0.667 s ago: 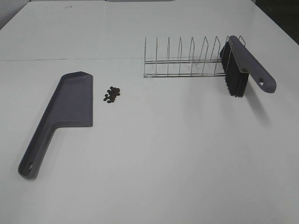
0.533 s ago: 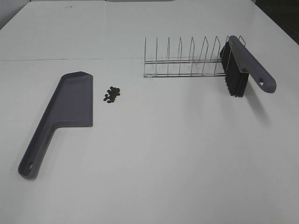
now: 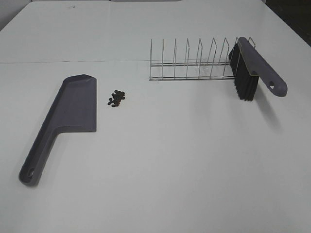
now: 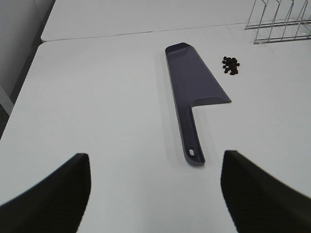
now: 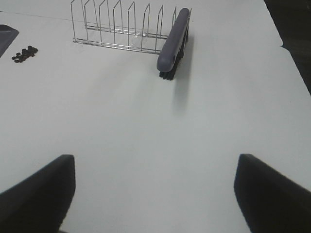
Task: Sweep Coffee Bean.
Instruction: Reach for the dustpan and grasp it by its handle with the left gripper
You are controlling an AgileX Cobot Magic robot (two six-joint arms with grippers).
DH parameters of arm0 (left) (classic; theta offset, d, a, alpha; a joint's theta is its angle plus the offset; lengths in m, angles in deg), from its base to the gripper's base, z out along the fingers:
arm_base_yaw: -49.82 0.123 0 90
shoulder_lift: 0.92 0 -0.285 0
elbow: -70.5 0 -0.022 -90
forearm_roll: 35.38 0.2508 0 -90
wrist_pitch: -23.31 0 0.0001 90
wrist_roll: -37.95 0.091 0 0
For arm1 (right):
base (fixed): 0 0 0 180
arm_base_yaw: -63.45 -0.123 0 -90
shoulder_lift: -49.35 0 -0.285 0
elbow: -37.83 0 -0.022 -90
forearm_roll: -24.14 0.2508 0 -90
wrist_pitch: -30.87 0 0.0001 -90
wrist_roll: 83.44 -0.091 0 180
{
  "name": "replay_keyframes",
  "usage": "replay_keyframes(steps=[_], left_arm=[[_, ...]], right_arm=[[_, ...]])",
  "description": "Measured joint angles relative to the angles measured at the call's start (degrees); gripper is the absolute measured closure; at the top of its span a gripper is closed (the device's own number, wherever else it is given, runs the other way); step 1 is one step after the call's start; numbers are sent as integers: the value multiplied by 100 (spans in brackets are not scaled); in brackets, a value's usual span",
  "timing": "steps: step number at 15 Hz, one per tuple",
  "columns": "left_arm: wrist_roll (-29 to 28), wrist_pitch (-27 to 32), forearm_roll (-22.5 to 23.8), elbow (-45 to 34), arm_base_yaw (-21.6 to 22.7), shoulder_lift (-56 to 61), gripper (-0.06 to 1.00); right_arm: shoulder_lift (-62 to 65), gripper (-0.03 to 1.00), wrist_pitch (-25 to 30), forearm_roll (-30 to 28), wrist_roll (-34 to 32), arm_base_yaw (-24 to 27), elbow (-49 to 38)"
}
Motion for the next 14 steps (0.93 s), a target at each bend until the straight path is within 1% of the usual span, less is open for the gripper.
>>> replay_keyframes(steps=[14], left_arm=[[0, 0, 0, 0, 0, 0, 26]], right_arm=[[0, 15, 0, 0, 0, 0, 0]])
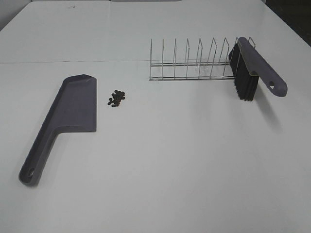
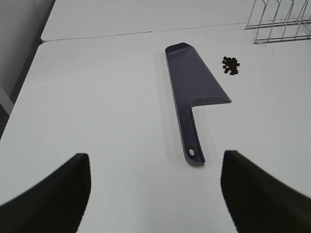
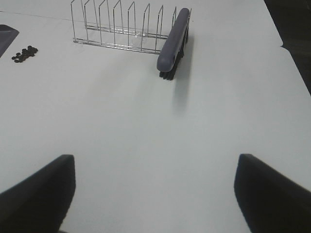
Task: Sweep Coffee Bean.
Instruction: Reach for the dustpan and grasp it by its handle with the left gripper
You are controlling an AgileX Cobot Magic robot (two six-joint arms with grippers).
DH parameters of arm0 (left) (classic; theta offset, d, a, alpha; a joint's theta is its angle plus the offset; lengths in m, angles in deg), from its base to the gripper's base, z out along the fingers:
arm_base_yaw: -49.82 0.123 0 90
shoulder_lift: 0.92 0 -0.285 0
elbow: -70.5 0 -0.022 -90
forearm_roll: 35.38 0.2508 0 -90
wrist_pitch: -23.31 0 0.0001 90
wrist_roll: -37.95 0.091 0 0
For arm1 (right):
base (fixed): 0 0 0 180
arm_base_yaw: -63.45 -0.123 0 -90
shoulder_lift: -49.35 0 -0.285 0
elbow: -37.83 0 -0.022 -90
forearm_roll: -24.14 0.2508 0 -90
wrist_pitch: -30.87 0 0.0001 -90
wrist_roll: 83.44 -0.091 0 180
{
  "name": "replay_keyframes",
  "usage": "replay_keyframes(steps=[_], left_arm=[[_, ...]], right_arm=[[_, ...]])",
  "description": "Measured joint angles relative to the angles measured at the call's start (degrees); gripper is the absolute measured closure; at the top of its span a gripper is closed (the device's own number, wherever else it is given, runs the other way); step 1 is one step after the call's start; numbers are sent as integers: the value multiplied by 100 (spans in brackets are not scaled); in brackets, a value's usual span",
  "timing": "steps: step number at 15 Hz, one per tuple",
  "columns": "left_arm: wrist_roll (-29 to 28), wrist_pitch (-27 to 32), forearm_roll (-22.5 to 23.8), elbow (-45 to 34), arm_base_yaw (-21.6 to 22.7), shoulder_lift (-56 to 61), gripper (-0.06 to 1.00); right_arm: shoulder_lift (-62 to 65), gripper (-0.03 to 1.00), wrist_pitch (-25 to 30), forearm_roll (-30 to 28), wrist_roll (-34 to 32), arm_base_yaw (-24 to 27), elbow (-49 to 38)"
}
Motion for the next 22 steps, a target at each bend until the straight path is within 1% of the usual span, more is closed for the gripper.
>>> replay_keyframes(steps=[22], left_arm=[[0, 0, 0, 0, 0, 0, 26]], right_arm=[[0, 15, 0, 0, 0, 0, 0]])
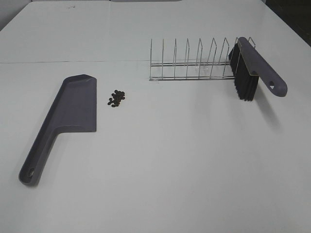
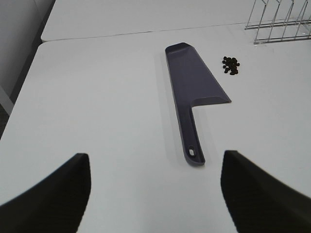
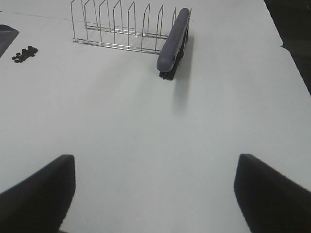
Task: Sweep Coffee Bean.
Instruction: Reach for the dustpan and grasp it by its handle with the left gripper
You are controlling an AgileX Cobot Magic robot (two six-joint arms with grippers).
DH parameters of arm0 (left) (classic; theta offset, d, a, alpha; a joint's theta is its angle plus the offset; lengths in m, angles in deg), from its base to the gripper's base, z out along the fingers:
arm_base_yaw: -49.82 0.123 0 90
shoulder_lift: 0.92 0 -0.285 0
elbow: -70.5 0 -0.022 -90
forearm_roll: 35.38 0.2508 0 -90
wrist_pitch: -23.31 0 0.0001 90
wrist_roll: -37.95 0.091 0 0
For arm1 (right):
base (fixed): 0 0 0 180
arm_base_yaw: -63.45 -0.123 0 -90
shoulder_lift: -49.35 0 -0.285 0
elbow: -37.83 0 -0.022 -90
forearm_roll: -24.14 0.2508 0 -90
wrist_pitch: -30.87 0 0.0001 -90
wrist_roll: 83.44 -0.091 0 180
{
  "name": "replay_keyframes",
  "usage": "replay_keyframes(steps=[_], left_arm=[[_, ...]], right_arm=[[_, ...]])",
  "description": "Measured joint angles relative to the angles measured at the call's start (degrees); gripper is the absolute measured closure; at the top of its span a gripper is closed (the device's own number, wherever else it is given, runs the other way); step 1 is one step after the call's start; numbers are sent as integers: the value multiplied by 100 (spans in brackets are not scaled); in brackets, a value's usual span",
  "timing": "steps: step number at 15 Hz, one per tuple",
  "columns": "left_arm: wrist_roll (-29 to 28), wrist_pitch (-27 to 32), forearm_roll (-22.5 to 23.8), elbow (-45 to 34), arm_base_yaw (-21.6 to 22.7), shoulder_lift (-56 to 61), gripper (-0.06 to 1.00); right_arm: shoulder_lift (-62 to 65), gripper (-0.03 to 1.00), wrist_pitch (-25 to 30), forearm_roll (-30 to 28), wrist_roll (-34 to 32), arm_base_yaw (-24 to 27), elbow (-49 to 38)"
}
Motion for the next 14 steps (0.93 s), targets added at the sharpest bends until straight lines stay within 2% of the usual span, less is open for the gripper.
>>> replay_keyframes(steps=[14], left_arm=[[0, 0, 0, 0, 0, 0, 26]], right_arm=[[0, 15, 0, 0, 0, 0, 0]])
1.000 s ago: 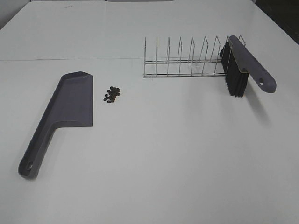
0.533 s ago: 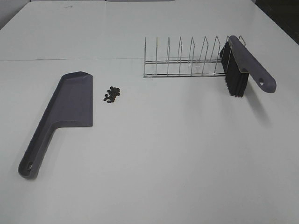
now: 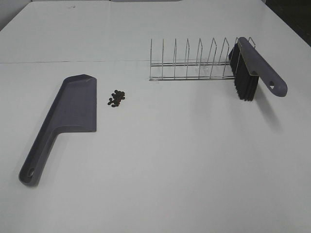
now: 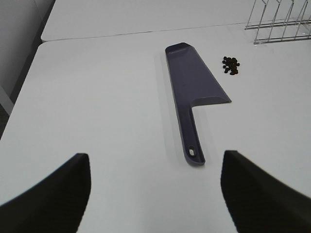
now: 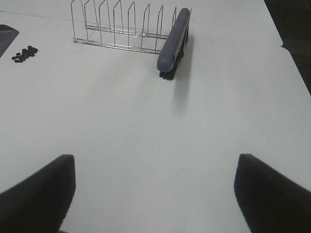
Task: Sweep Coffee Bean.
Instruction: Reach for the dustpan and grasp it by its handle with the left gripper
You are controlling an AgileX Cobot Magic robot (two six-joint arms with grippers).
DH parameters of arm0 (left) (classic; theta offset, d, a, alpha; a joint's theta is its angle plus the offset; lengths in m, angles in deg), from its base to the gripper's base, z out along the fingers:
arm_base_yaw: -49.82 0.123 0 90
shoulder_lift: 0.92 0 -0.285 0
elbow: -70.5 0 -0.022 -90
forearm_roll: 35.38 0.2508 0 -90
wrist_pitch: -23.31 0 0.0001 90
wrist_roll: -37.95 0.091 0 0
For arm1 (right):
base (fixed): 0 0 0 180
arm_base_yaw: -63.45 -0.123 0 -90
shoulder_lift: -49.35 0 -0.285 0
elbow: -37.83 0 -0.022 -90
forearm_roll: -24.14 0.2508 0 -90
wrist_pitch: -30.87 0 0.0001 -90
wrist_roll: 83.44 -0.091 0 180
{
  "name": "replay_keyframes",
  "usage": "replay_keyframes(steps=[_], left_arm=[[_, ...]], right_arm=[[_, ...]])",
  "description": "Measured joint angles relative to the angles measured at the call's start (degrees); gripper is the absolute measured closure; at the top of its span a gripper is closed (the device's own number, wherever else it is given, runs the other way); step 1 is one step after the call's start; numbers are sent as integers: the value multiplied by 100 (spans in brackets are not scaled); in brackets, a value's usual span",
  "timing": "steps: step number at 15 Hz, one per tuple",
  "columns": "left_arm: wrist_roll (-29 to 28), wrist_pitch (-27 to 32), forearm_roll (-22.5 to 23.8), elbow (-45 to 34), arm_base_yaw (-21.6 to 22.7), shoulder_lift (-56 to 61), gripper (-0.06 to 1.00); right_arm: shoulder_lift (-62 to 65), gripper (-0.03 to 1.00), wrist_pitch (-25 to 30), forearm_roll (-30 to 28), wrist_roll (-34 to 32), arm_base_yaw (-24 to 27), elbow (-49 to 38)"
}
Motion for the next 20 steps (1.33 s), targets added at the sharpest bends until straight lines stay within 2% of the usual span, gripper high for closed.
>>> replay_keyframes(steps=[11, 13, 15, 20], left_arm=[[-57, -109, -11, 46, 0, -155, 26], [-69, -544, -17, 166, 0, -1209, 26], [-115, -871, -246, 361, 0, -2269, 26], [-109, -1255, -814, 1421, 0, -5002, 26]], right_arm=[[0, 15, 0, 0, 0, 0, 0], [0, 15, 0, 0, 0, 0, 0], [0, 15, 0, 0, 0, 0, 0], [0, 15, 0, 0, 0, 0, 0]])
